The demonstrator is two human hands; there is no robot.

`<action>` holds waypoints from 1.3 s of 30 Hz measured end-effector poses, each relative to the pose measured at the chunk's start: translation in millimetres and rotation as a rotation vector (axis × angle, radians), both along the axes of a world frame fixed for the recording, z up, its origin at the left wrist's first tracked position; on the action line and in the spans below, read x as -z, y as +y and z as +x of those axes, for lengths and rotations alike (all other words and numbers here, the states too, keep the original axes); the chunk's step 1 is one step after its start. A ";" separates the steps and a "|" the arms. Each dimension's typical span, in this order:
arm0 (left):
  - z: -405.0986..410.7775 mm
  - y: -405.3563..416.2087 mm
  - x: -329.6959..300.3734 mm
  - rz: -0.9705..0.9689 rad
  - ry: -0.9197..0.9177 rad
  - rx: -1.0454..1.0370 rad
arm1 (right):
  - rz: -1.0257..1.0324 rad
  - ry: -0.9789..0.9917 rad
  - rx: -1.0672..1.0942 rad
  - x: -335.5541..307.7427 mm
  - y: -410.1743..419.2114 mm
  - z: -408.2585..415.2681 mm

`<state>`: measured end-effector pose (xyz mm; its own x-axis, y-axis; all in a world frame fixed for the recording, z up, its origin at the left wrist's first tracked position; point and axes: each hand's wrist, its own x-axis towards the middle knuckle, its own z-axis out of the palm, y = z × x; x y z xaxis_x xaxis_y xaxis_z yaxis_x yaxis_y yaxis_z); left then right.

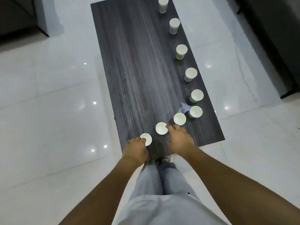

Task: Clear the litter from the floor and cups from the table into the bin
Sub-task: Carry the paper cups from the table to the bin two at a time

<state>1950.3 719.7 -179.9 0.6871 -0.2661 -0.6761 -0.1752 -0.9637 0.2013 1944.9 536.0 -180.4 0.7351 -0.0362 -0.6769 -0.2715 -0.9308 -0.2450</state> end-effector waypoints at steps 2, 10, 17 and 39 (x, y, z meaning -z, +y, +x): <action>1.5 1.7 14.0 0.003 0.009 -0.019 | 0.008 0.023 -0.023 16.3 1.1 7.8; 17.1 -0.4 94.8 -0.040 0.007 -0.068 | 0.000 0.001 -0.079 96.8 13.1 30.4; 22.1 -7.4 173.1 0.008 0.029 0.113 | -0.055 0.003 -0.160 176.3 22.0 47.8; -42.4 37.5 19.7 0.006 -0.172 -0.390 | 0.085 -0.099 -0.557 26.8 70.0 17.5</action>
<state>1907.8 757.2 -199.6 0.8382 0.0393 -0.5440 0.1718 -0.9657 0.1949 1962.4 606.0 -207.2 0.6878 0.4266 -0.5874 0.2823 -0.9026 -0.3250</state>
